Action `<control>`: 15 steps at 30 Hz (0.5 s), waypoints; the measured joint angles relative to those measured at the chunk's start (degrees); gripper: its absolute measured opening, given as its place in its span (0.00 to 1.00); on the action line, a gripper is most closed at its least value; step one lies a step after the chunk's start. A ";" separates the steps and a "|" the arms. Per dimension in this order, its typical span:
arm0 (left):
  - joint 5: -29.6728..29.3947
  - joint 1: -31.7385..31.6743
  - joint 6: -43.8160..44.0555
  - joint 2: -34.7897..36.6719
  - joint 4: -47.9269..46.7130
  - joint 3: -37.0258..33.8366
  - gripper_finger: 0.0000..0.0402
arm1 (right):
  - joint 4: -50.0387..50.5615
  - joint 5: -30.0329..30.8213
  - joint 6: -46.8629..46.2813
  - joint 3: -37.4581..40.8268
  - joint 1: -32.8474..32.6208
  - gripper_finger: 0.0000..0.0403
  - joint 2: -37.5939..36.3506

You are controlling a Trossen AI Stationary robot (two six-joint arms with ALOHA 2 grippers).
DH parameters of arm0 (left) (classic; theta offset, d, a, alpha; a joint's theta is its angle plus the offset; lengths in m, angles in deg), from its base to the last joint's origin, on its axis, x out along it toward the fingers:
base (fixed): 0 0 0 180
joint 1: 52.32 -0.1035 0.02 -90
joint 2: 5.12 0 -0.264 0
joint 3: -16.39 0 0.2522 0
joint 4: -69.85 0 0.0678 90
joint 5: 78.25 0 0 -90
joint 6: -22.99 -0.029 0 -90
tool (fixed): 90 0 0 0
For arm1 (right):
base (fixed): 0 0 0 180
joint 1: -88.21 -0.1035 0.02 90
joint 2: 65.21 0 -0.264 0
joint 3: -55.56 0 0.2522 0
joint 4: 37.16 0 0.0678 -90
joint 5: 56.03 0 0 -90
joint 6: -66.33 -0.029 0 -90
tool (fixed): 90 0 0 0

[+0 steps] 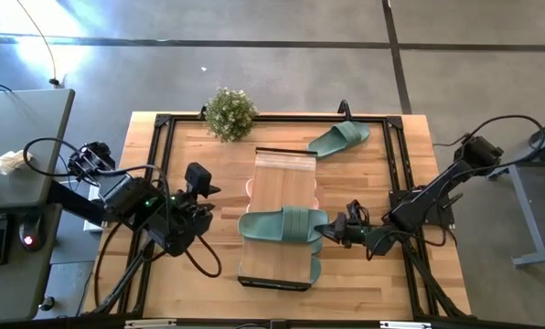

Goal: Pick and place slides into the shelf
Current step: Put the bottom green slide on the shelf

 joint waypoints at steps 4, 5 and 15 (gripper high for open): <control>-0.01 0.00 0.00 0.00 -0.01 0.00 0.53 | 0.16 -0.02 0.75 0.00 -0.27 0.18 0.00; -0.01 0.00 0.00 0.00 0.00 0.00 0.53 | 0.19 -0.38 1.29 0.00 -0.28 0.19 0.00; 0.01 0.00 0.02 0.00 -0.01 0.00 0.53 | 3.55 -3.27 0.99 0.00 -0.39 0.34 0.00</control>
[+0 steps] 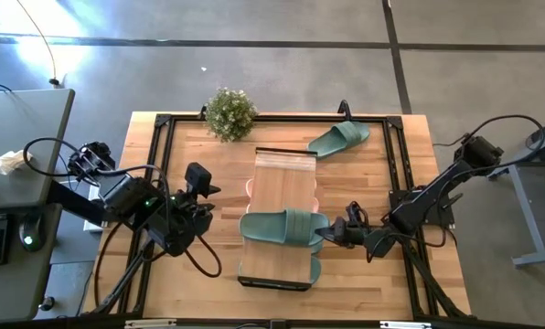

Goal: Pick and place slides into the shelf
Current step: Put the bottom green slide on the shelf

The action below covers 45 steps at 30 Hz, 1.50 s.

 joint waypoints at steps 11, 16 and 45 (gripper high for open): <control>0.02 0.00 0.07 0.00 0.02 0.00 0.53 | 4.44 -1.21 -2.74 0.00 -0.84 0.45 -0.02; 0.02 0.00 0.14 0.00 0.00 0.00 0.53 | 5.75 1.89 -3.16 0.00 -2.35 0.45 -0.03; 0.02 0.00 0.61 0.00 0.00 0.00 0.53 | 5.84 8.72 -3.47 0.00 -4.72 0.45 -0.15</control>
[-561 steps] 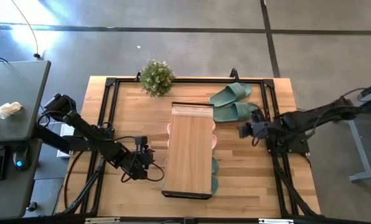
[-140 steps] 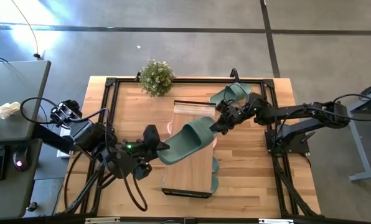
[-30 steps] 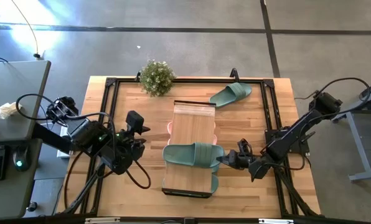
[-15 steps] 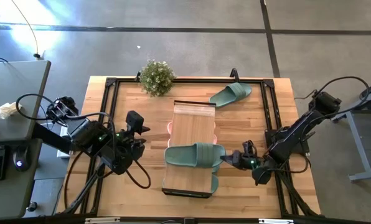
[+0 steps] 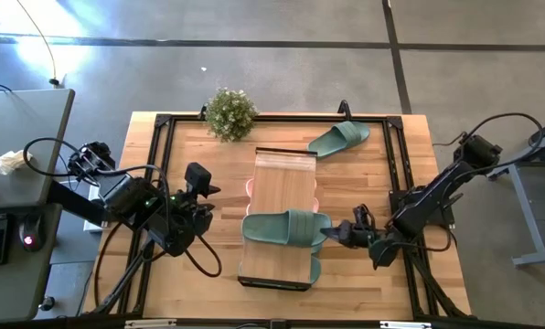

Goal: Pick and place slides into the shelf
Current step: Put the bottom green slide on the shelf

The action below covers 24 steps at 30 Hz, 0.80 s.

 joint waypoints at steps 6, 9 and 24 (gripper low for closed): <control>0.00 0.00 0.02 0.00 0.00 0.00 0.53 | 0.03 -0.47 1.04 0.00 0.53 0.45 0.00; 0.00 0.00 0.02 0.00 0.00 0.00 0.53 | 0.11 0.91 1.47 0.00 -0.49 0.45 -0.94; -0.01 0.00 0.00 0.02 0.00 0.00 0.53 | 16.54 4.00 1.40 0.00 -7.64 0.45 -10.27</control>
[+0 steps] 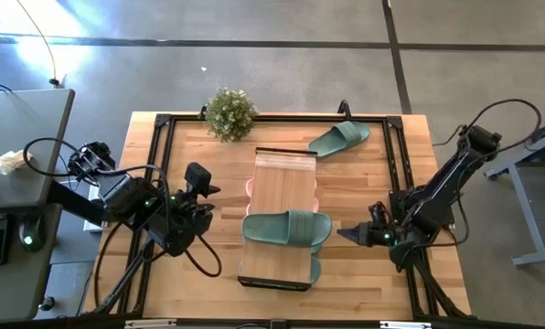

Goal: Pick and place slides into the shelf
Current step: Put the bottom green slide on the shelf

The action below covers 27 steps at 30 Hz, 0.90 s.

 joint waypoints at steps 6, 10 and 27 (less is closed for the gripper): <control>-0.08 0.00 0.00 0.00 0.00 0.00 0.53 | 5.47 -2.09 10.12 0.00 0.47 0.29 -0.77; -0.10 0.00 0.18 0.00 0.00 0.00 0.53 | 5.57 -3.42 17.38 0.00 0.96 0.07 -0.77; -0.24 -0.04 5.14 0.02 0.00 -7.59 0.53 | -1.67 -9.49 36.90 0.00 8.36 0.00 -0.48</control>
